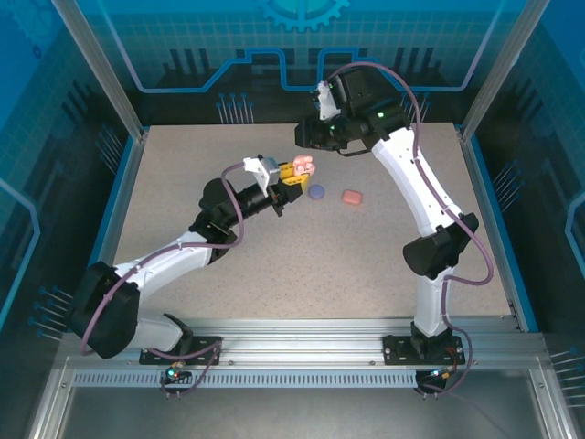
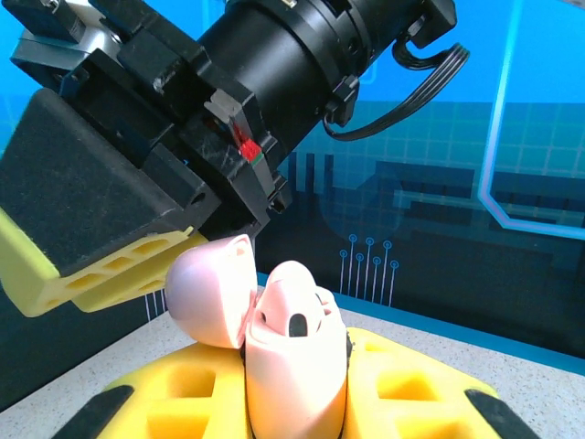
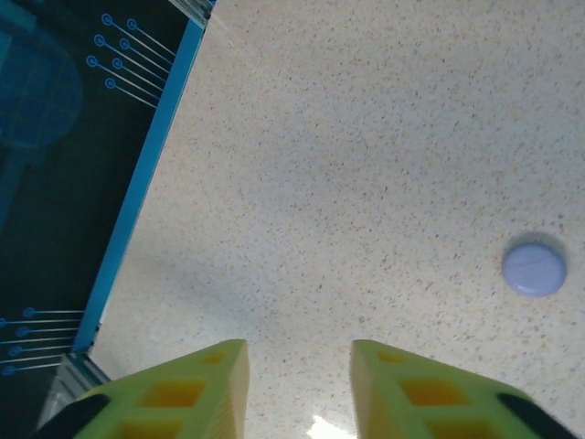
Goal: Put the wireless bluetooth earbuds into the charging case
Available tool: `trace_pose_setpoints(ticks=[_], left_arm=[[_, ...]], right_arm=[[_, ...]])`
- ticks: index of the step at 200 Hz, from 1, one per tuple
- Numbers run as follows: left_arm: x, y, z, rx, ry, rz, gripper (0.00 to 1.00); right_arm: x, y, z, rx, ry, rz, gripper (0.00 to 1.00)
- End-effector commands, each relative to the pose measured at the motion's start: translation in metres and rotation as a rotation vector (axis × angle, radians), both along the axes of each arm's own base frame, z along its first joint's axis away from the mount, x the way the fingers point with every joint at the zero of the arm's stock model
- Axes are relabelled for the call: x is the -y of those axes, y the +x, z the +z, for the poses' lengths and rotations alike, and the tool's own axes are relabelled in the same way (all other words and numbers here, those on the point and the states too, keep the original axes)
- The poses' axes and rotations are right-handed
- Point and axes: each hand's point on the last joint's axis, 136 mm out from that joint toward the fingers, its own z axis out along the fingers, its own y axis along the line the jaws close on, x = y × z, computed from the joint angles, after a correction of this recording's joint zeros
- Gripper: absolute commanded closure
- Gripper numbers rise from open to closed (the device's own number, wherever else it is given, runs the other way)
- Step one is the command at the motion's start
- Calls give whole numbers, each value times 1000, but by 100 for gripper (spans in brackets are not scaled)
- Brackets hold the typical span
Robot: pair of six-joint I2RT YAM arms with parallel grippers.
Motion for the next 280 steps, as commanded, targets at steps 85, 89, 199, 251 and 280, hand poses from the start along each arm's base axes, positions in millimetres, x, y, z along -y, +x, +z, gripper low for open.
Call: trace_pose_setpoints(ticks=[85,89,199,251,280], left_arm=[[7,2,14,38,-13,-18,100],[7,2,14,38,-13,-18,100],[6,7,14,51,-15,5,100],[5,8,14,57,-12,16,100],[5,10,13,58,-11,19,100]], right_arm=[[1,-44,18,40,5,64,76],[1,-45,18,42,4,64,76],[5,-73,18,30,20,81,77],[10,-91,26,25,56,91,78],[13,-101,28,18,72,101,78]])
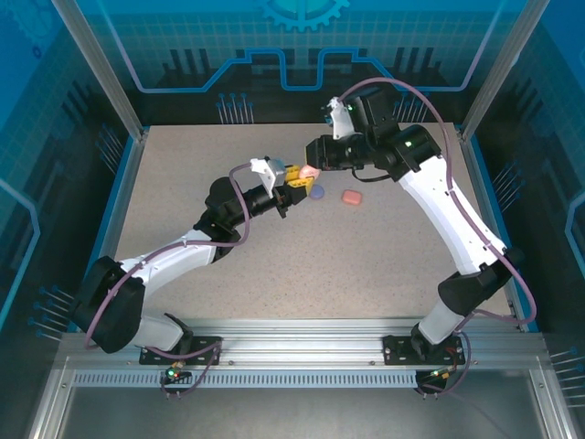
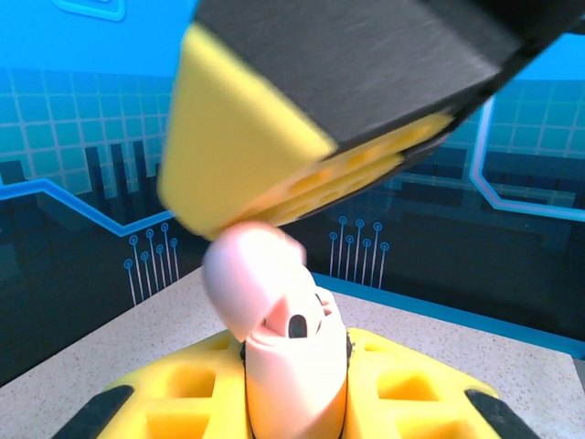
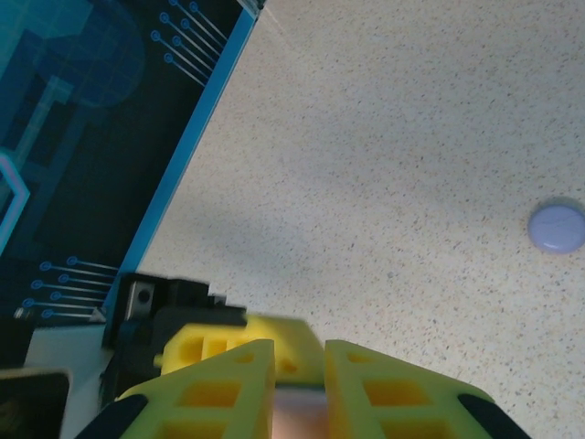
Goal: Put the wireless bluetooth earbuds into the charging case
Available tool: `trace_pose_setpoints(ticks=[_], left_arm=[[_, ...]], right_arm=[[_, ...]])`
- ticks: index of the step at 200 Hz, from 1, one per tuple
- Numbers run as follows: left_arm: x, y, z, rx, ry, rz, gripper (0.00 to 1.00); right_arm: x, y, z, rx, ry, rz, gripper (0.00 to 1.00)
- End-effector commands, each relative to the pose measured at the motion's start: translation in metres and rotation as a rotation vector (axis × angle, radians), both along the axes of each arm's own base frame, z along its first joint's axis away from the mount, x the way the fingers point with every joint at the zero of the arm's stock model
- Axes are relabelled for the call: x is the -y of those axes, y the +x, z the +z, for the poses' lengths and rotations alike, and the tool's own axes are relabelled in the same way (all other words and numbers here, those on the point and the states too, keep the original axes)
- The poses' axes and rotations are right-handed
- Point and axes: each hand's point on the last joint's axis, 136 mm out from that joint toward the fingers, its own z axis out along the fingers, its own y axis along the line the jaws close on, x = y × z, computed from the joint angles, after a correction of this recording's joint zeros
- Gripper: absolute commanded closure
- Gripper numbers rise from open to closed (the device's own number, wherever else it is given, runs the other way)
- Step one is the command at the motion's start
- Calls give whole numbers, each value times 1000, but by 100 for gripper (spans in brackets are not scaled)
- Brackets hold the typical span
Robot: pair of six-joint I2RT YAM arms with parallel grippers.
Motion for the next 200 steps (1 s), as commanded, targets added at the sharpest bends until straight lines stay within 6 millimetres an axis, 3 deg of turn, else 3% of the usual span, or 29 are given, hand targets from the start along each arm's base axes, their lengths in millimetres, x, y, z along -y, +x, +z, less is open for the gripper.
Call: trace_pose_setpoints(ticks=[1,46,91,118,140,162,200], left_arm=[[-3,6,25,78,-38,33,100],[-4,6,23,77,-35,32,100],[-4,6,18,58,-28,40,100],[-11,19,4,-9,-14,108,100],[-18,36,-18,-141,-3,164,100],[-25,56,-50,-347,-16,194,100],[-36,87,-117,-758,-17,237,100]], right_arm=[[-2,-23,0,-45,19,42,78],[19,-20,11,1,35,-42,76],[55,-9,23,42,70,-181,68],[79,-3,4,13,68,-264,57],[95,-1,-26,-25,37,-321,39],[109,-3,-56,-70,6,-366,27],[130,-6,-102,-129,-69,-429,19]])
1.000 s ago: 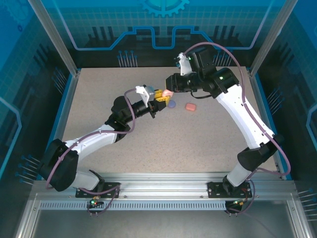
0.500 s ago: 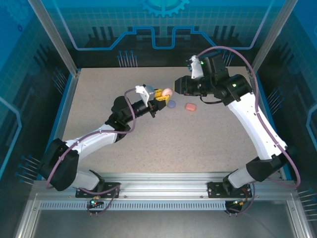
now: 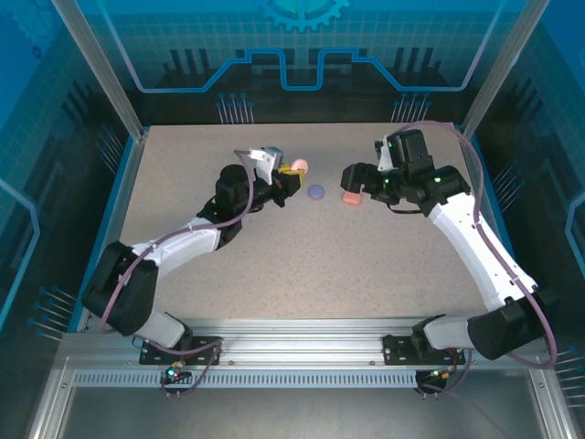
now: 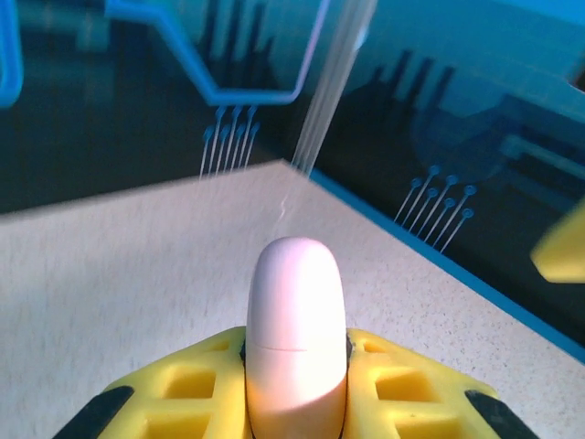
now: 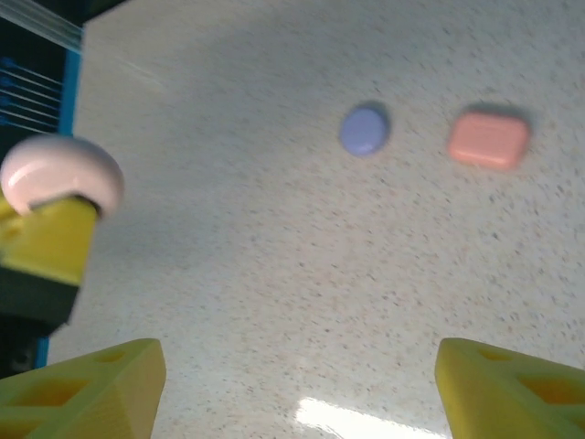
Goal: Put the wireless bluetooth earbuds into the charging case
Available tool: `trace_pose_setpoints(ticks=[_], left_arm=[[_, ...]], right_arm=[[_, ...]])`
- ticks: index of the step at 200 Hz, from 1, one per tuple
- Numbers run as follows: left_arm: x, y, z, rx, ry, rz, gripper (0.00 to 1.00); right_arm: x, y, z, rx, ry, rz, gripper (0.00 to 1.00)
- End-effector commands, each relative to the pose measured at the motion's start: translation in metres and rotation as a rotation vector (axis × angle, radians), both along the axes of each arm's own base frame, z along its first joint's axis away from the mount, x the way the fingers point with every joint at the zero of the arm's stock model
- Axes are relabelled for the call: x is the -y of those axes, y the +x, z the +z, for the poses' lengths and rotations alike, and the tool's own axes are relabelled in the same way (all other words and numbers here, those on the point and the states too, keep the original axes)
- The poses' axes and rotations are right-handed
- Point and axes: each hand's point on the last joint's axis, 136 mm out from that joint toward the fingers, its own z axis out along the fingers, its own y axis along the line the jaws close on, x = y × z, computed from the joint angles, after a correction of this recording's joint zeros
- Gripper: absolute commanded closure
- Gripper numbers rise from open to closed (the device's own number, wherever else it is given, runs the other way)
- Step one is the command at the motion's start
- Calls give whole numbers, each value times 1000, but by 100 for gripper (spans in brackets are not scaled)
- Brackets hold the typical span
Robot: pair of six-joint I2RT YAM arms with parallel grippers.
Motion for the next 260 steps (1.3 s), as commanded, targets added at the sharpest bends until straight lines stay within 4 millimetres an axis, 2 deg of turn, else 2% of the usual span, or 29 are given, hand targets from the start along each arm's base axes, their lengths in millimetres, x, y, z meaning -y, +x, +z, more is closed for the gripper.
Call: trace_pose_setpoints(ticks=[1,31,61,125,159,196,205,231,242,260], left_arm=[[-8,16,-41,-311,-48,45,100],[-7,29,-82,-568,-103,29,100],[-5,41,-115,-727,-135,48,100],[-1,68,-160,-884,-133,104,100],[-9,79,-188,-956,-119,147,100],[-22,80,-215,-1012,-90,206,100],[-26,80,-220,-1023,-87,215,97],[-36,80,-228,-1042,-73,241,79],[-39,80,-230,-1046,-65,248,65],[-46,79,-232,-1054,-48,263,52]], right_arm=[[16,3,-4,35,-21,-54,19],[28,2,-29,1,-60,-100,16],[33,1,-39,-20,-69,-121,15],[40,2,-40,-19,-76,-143,14],[43,0,-38,-13,-76,-152,14],[46,0,-33,-2,-73,-159,14],[47,0,-33,0,-73,-160,14],[47,0,-30,3,-70,-163,14],[47,1,-28,8,-68,-161,14],[47,1,-26,12,-65,-163,14]])
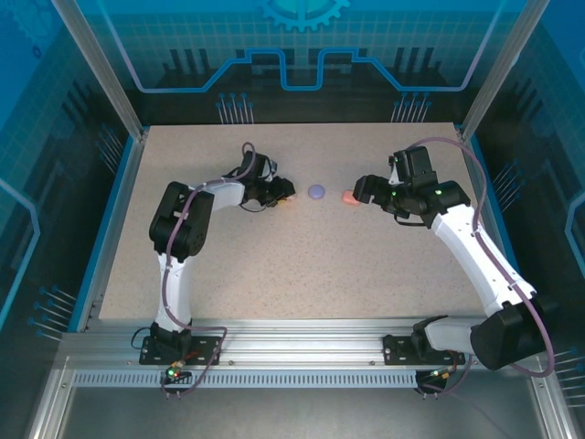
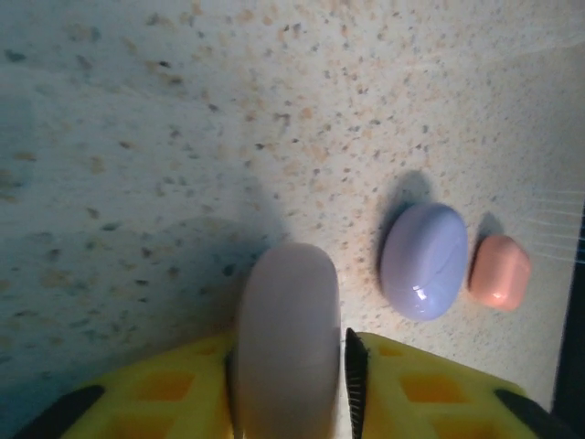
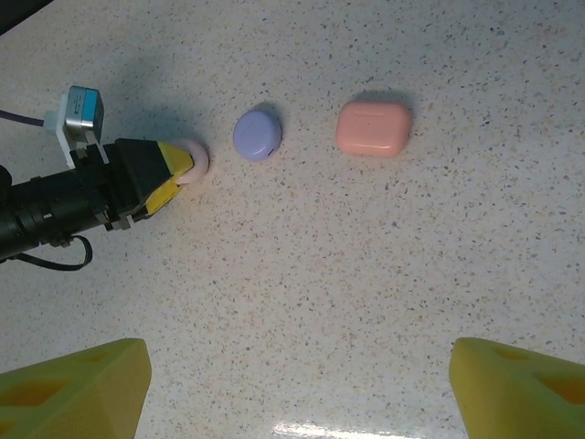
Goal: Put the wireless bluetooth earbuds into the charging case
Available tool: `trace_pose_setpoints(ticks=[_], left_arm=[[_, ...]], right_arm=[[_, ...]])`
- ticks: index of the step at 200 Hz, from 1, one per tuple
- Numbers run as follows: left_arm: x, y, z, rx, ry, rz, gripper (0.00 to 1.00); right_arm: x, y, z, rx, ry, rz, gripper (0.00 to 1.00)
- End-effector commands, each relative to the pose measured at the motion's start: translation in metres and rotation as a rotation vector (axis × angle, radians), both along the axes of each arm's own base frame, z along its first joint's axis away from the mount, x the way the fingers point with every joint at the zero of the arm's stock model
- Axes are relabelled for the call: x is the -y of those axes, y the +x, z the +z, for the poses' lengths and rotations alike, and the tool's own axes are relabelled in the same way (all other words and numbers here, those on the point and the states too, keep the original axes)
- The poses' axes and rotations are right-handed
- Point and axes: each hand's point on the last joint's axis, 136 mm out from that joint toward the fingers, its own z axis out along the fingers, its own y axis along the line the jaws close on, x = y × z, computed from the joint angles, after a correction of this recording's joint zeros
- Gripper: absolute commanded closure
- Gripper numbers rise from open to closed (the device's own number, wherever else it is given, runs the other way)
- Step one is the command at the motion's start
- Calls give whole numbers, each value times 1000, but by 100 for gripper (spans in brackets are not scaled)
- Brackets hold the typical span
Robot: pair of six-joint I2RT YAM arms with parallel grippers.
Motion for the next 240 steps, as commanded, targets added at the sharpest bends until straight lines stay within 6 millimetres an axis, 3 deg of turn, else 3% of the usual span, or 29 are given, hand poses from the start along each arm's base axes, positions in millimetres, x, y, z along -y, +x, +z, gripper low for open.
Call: trace_pose_setpoints(ticks=[1,16,63,96,109,137,149,184,211,240], left_arm=[[-14,-2,-12,-49,51,16,51],[-20,-4,-11,-47,75,15,40],[-50,-1,3,-22,151,44,22],[-79,4,19,0,197,60,12],[-90,6,30,21,219,66,9],[-110,11,69,101,266,63,7],[-115,12,88,147,293,63,2],[-127,5,141,282,358,78,1],[-133,-10,185,416,368,106,1],[-142,-36,224,605,362,178,1]], right_arm=[[6,1,12,33,7,-25,14],[6,1,15,39,10,-24,14],[7,0,23,57,9,-24,13],[11,-2,30,71,4,-32,1],[14,-3,31,74,0,-41,0],[25,-4,34,90,-23,-64,0],[30,-4,38,109,-42,-67,0],[55,4,47,158,-162,-105,0],[81,17,44,188,-254,-162,0],[122,37,32,227,-426,-279,0]])
